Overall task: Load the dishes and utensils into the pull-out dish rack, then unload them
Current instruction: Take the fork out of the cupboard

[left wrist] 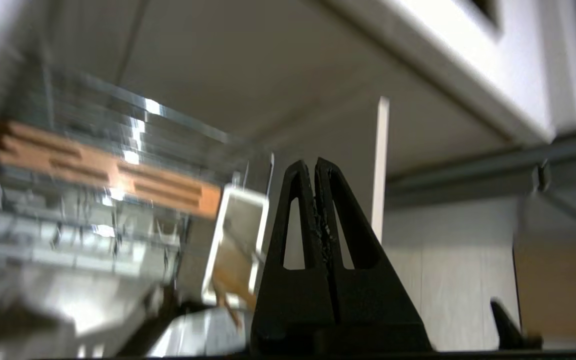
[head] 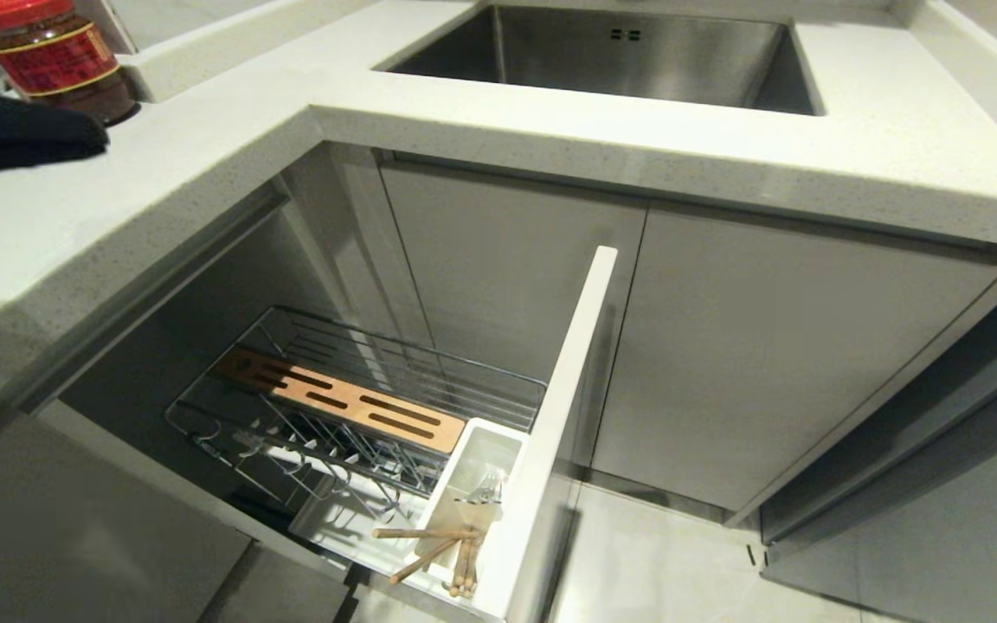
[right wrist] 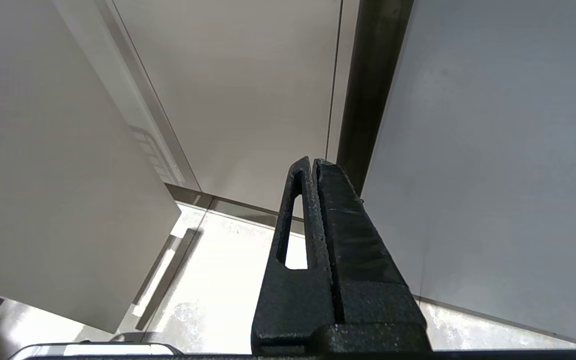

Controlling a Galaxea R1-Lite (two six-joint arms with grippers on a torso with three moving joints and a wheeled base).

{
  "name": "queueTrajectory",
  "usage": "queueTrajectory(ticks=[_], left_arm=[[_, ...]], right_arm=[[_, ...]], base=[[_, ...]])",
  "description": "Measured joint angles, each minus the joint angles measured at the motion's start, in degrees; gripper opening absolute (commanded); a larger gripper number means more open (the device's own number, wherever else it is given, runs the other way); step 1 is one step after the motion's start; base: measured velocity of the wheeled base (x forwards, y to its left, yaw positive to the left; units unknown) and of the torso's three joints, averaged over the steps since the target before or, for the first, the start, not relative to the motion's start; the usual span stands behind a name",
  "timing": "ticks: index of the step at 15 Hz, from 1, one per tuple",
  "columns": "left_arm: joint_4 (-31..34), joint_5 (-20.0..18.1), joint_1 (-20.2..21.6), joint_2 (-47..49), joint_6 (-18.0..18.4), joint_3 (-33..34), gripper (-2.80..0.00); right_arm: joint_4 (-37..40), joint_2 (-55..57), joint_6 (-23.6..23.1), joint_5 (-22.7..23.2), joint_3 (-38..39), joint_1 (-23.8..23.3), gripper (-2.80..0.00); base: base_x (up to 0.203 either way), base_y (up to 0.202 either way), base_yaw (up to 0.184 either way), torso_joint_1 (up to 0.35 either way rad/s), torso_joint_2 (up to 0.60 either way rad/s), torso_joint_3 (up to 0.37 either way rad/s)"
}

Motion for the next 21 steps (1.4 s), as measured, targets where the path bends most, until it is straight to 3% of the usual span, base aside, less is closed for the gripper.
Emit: queueTrajectory(ticks=[2,5,8,11,12,17,21], left_arm=[[2.33,0.2,-2.76,2.75,-2.31,0.01,-2.8],[2.77,2.85,-8.47,6.82,-9.08,0.67,-2.8],[2.63,9.76,-14.6,11.64,-18.0,1.5,-2.8],[2.47,18.2,-18.38,16.03,-24.42,3.56,-2.8],[2.25,19.21,-19.07,16.9,-27.18,5.09,-2.8],[-0.94,17.89,-21.2,19.07,-36.21,11.69,-2.8],[-4.14,16.31,-22.35,19.98,-37.29,15.59,-2.8]], right_arm=[[0.0,0.0,0.0,-0.02,0.0,0.0,-2.8],[0.0,0.0,0.0,0.0,0.0,0.0,-2.8],[0.0,0.0,-0.01,0.0,0.0,0.0,-2.8],[0.0,0.0,-0.01,0.0,0.0,0.0,-2.8],[0.0,0.0,0.0,0.0,0.0,0.0,-2.8],[0.0,0.0,0.0,0.0,0.0,0.0,-2.8],[0.0,0.0,0.0,0.0,0.0,0.0,-2.8]], base=[[0.0,0.0,0.0,0.0,0.0,0.0],[0.0,0.0,0.0,0.0,0.0,0.0],[0.0,0.0,0.0,0.0,0.0,0.0],[0.0,0.0,0.0,0.0,0.0,0.0],[0.0,0.0,0.0,0.0,0.0,0.0],[0.0,0.0,0.0,0.0,0.0,0.0],[0.0,0.0,0.0,0.0,0.0,0.0]])
